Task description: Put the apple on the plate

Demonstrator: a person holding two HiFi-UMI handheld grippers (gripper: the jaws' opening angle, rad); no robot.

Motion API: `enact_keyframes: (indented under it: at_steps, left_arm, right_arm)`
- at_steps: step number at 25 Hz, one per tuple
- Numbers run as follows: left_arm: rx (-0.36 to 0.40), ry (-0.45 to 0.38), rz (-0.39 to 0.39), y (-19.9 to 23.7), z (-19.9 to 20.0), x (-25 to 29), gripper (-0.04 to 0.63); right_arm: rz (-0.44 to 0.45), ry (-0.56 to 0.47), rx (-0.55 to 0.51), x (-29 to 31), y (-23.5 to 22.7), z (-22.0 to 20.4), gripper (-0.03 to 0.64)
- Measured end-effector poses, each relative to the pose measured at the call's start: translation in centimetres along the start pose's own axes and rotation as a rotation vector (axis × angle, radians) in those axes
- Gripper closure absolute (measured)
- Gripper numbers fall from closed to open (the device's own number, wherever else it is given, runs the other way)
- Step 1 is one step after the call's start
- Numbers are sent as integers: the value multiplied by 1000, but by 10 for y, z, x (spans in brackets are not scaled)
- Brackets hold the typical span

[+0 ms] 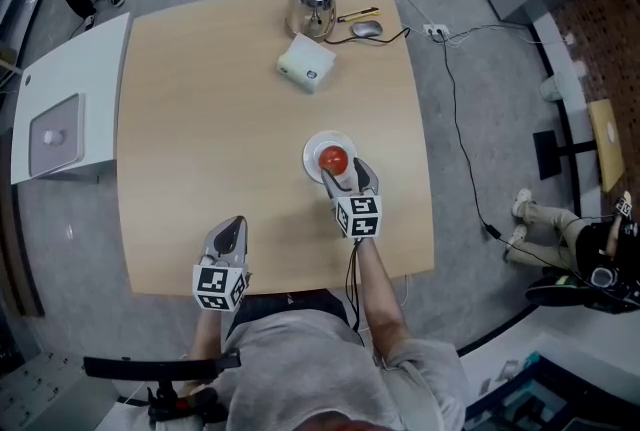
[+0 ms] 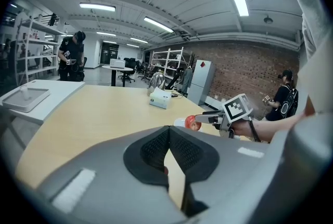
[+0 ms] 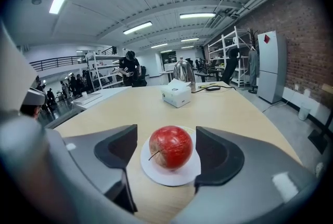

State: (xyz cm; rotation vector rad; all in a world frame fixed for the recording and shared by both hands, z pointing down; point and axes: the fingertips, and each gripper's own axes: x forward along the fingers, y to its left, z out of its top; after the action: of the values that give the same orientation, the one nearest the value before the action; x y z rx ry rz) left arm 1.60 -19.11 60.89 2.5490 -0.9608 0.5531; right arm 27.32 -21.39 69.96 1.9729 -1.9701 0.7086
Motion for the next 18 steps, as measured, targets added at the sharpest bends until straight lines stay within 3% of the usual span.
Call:
enact_keyframes:
  at_steps: [18]
  left_arm:
    - [31,-111,18,-25,22,-41,575]
  right_arm:
    - [42,-72,-49,-58,28,20,345]
